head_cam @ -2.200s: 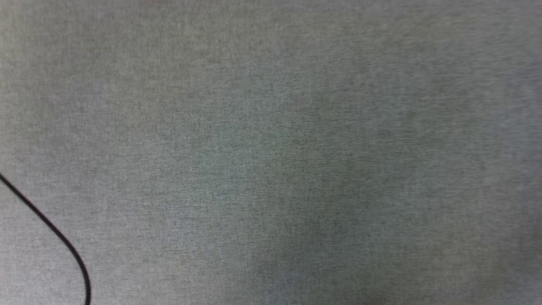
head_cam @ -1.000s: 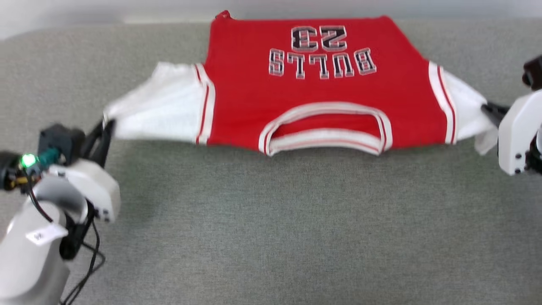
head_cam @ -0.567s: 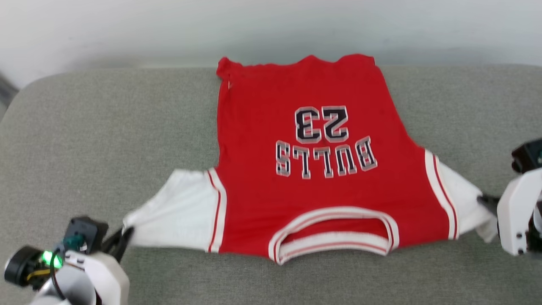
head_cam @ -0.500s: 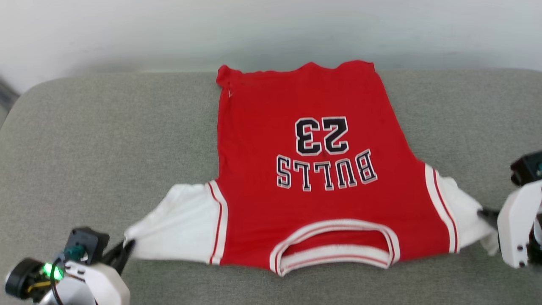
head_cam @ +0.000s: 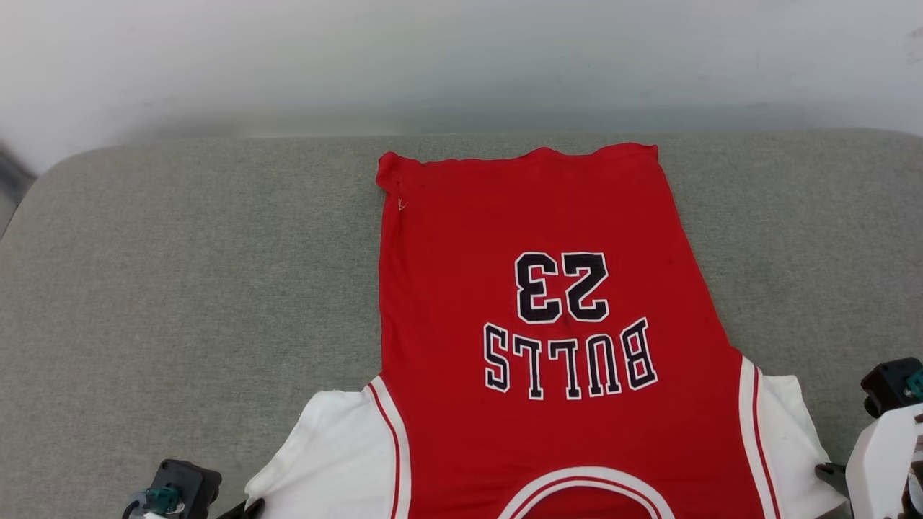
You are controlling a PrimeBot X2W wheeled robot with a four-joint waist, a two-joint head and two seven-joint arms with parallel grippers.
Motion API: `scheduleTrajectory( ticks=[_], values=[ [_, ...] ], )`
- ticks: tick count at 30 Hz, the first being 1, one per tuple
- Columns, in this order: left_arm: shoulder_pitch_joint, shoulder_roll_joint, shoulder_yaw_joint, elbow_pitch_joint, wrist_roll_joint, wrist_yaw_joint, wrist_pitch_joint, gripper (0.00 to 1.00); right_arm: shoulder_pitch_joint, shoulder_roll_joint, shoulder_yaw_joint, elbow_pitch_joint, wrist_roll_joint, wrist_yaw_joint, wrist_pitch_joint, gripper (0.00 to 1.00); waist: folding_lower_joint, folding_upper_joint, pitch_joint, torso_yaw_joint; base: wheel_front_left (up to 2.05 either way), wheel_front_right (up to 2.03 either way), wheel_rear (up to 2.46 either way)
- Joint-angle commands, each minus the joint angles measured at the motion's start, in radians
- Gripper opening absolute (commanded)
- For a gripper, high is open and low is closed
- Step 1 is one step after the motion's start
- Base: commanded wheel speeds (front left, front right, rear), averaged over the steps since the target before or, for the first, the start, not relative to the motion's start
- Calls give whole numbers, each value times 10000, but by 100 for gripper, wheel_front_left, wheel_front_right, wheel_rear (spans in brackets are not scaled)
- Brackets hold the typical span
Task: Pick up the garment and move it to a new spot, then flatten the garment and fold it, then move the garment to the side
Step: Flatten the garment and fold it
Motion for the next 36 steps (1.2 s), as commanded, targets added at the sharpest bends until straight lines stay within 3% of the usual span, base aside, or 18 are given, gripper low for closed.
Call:
scheduleTrajectory(
  ticks=[1,2,3,10,16,28,36],
  values=[
    [13,-32,-4,-113,-63,-7,2,0,146,58,-185,-197,-109,-17,218,0,2,0,81,18,0,0,0],
    [-42,-50,-28,-192,-62,-31,23,0,115,34,-242,-353,-169,-16,299,25,2,0,152,40,0,0,0],
    [-110,-75,-56,-282,-66,-41,35,0,82,11,-301,-466,-176,-16,424,100,2,0,230,71,0,0,0],
    [-477,-196,-301,-1325,14,-24,374,0,-891,-79,-1107,-1815,306,-13,1495,100,2,0,1154,504,0,0,0],
    [-846,-230,-637,-2491,324,-46,727,0,-2875,-47,-1519,-2417,163,-13,2321,100,2,0,2209,1219,0,0,0],
    [-1846,-589,-1397,-3959,1189,-273,1076,0,-7903,136,-1993,-388,-1061,-11,4857,100,2,0,4595,2952,0,0,0],
    [-2424,-1011,-1791,-4009,1402,-508,997,0,-9884,156,-2078,910,-2596,-11,5637,100,2,0,5370,3667,0,0,0]
  ],
)
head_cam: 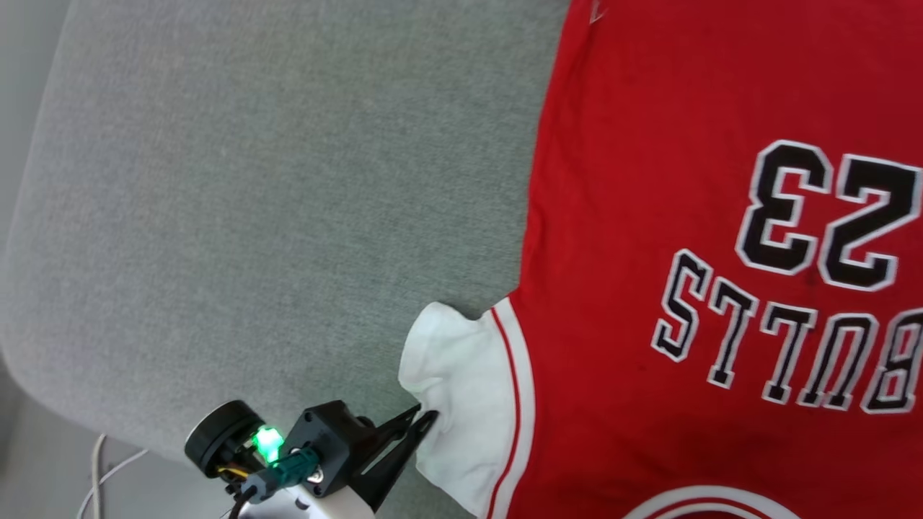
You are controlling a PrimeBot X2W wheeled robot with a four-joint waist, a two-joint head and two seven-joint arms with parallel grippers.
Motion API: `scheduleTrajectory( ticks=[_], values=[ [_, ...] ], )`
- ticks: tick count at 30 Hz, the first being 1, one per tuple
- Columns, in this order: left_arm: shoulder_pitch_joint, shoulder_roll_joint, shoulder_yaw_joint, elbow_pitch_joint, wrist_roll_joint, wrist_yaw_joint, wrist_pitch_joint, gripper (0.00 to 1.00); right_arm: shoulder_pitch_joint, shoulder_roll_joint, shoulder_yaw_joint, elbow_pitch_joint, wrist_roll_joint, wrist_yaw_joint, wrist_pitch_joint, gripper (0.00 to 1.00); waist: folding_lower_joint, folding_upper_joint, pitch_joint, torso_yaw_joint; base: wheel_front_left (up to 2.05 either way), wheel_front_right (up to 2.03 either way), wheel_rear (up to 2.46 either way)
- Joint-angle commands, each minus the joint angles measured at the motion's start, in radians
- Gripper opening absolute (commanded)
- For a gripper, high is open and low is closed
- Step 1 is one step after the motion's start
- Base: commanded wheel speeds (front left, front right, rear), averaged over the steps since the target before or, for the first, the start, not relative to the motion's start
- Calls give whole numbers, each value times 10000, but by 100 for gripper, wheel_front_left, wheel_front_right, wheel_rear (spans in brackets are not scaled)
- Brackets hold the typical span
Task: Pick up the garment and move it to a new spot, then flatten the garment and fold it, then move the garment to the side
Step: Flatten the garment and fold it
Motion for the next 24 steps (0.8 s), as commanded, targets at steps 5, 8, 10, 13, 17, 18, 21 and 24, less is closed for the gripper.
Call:
scheduleTrajectory(
  ticks=[5,8,10,13,17,18,21,24],
  values=[
    [-471,-289,-241,110,96,-218,-108,0,-950,174,-197,617,-927,-4,251,100,-3,0,850,789,0,0,0],
    [-619,-358,-320,191,145,-308,-148,0,-1172,184,-386,878,-1274,-4,332,100,-3,0,1013,949,0,0,0],
    [-681,-404,-359,230,170,-350,-173,0,-1156,186,-465,1048,-1406,-4,408,100,-3,0,1091,1028,0,0,0],
    [-787,-487,-418,311,139,-363,-263,0,-714,292,-508,1244,-1521,-4,442,100,-3,0,1185,1145,0,0,0],
    [-802,-497,-409,378,124,-357,-334,0,-219,217,-427,1383,-1442,-4,558,0,-3,0,1207,1177,0,0,0],
    [-804,-498,-403,399,119,-348,-345,0,-145,207,-447,1396,-1416,-4,585,0,-3,0,1198,1172,0,0,0],
    [-785,-448,-312,499,106,-297,-409,0,100,272,-531,1370,-1287,-4,512,0,-3,0,950,985,0,0,0],
    [-755,-406,-244,556,100,-241,-456,0,318,307,-560,1386,-1214,-4,350,0,-3,0,621,738,0,0,0]
  ],
)
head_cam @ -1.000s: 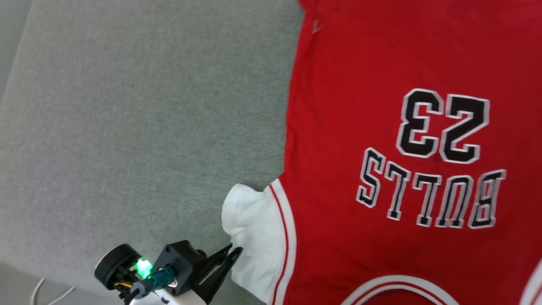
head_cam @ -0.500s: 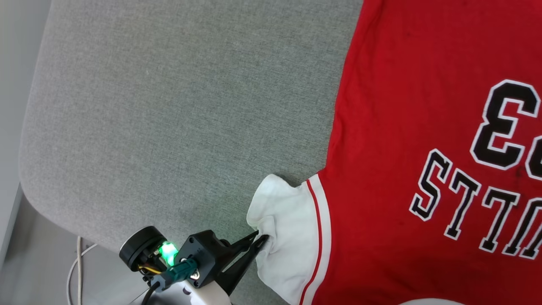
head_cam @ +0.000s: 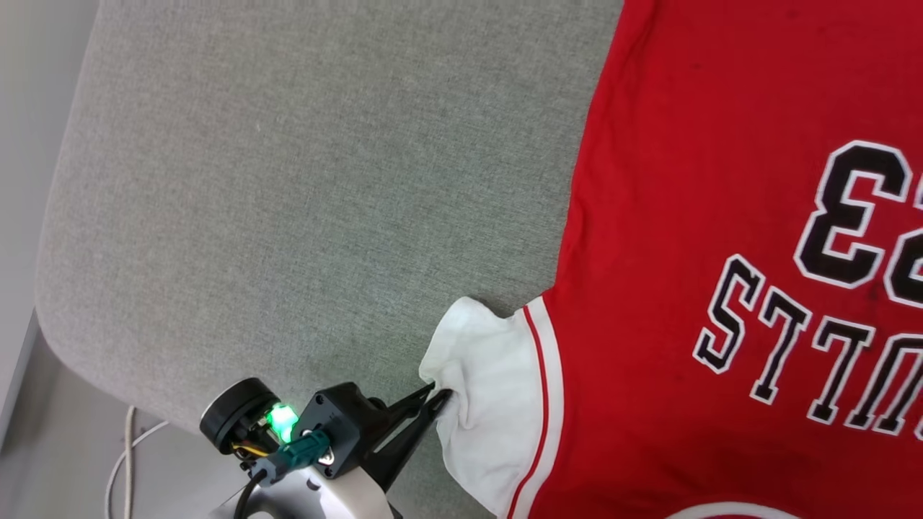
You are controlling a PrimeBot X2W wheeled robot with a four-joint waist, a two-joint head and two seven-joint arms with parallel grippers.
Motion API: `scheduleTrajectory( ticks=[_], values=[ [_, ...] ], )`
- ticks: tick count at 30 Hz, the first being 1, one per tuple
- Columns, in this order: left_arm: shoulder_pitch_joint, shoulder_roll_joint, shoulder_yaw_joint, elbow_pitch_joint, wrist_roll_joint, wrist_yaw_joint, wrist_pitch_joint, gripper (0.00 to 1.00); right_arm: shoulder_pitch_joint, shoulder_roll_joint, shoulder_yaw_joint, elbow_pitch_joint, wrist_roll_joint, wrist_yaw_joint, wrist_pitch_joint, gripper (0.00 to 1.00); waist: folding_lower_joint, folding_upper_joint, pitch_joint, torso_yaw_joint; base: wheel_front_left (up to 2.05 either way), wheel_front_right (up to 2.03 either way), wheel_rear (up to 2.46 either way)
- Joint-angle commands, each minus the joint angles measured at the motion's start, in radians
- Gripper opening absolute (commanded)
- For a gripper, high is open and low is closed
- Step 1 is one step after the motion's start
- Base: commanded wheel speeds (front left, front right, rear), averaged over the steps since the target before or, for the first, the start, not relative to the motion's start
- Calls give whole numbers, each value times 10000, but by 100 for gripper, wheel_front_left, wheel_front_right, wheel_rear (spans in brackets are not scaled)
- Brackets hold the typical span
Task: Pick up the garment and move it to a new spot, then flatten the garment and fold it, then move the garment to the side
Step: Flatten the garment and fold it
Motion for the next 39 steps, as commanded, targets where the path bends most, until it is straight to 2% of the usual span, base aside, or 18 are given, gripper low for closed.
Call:
scheduleTrajectory(
  ticks=[1,7,11,14,23,29,33,39],
  values=[
    [-11,40,78,44,38,78,-59,0,755,130,49,368,122,-4,80,0,0,0,-373,-307,0,0,0],
    [183,202,217,108,-50,250,26,0,1613,171,179,365,478,-4,-265,0,0,0,-1258,-1054,0,0,0],
    [487,324,439,305,-239,520,53,0,2440,455,413,285,922,-4,-664,0,0,0,-2002,-1703,0,0,0],
    [655,438,617,490,-305,669,-16,0,3170,418,489,218,1213,-4,-827,0,0,0,-2530,-2111,0,0,0],
    [1409,632,973,914,-744,1030,-159,0,5479,552,840,-673,2274,-4,-1362,0,0,0,-4041,-3190,0,0,0],
    [1815,544,1160,987,-1001,1322,-309,0,7278,729,603,-1567,2924,-4,-1685,0,0,0,-4794,-3644,0,0,0],
    [1979,507,1362,1078,-1135,1550,-468,0,8510,779,646,-2373,2962,-4,-1930,0,0,0,-5086,-3879,0,0,0],
    [1987,483,1426,1117,-1217,1627,-510,0,9891,1175,617,-3083,3069,-4,-2355,0,0,0,-5346,-4065,0,0,0]
  ],
)
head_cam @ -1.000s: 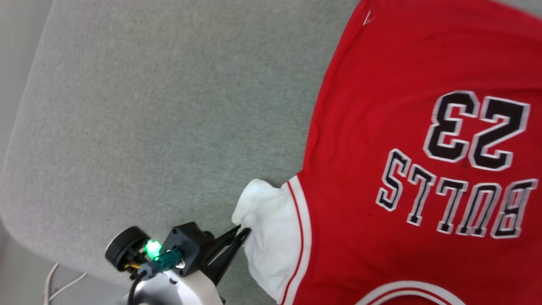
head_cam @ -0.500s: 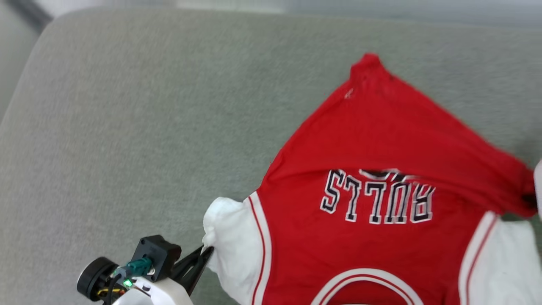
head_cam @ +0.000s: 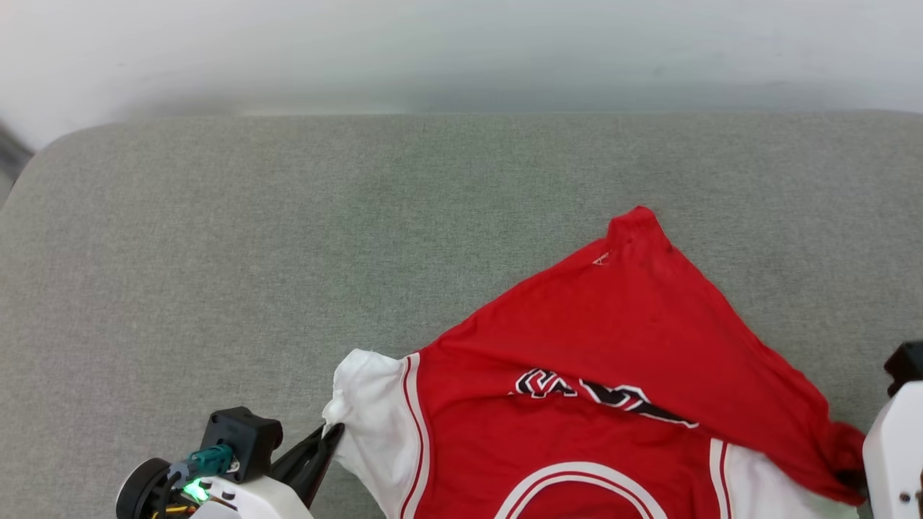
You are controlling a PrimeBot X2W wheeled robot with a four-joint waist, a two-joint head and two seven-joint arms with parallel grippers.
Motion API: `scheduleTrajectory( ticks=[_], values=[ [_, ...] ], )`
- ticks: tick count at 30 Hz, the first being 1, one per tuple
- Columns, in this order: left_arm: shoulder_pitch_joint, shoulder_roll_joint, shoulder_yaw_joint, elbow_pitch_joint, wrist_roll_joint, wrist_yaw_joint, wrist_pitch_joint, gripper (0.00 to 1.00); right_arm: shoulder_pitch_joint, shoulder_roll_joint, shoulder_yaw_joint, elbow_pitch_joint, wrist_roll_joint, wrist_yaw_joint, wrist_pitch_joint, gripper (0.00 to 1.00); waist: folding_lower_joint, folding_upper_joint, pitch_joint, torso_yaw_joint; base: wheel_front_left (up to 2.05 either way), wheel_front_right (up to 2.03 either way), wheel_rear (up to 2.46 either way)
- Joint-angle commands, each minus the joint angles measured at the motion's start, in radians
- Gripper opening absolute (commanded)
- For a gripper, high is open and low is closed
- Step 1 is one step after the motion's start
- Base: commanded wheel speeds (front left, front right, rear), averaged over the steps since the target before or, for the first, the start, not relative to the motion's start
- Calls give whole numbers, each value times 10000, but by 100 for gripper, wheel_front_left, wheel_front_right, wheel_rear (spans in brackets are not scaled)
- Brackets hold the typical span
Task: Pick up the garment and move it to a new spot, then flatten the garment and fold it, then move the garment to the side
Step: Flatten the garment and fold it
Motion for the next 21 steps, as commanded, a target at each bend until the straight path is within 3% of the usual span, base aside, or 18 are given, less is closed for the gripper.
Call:
scheduleTrajectory(
  ticks=[1,9,10,11,21],
  values=[
    [53,-6,-13,-22,-42,51,5,0,478,213,-82,-170,61,-4,-111,0,3,0,-133,-95,0,0,0],
    [-58,-164,-118,-123,-21,135,26,0,1308,278,-41,-291,12,-4,-599,0,3,0,-125,-71,0,0,0],
    [-81,-187,-136,-141,-25,144,28,0,1339,194,55,-328,-8,-4,-720,18,3,0,-109,-65,0,0,0],
    [-104,-206,-157,-153,-25,147,34,0,1314,157,117,-357,21,-4,-837,100,3,0,-89,-56,0,0,0],
    [-226,-27,-207,-653,259,247,153,0,-432,-889,924,-1792,802,-4,-1027,100,3,0,287,322,0,0,0]
  ],
)
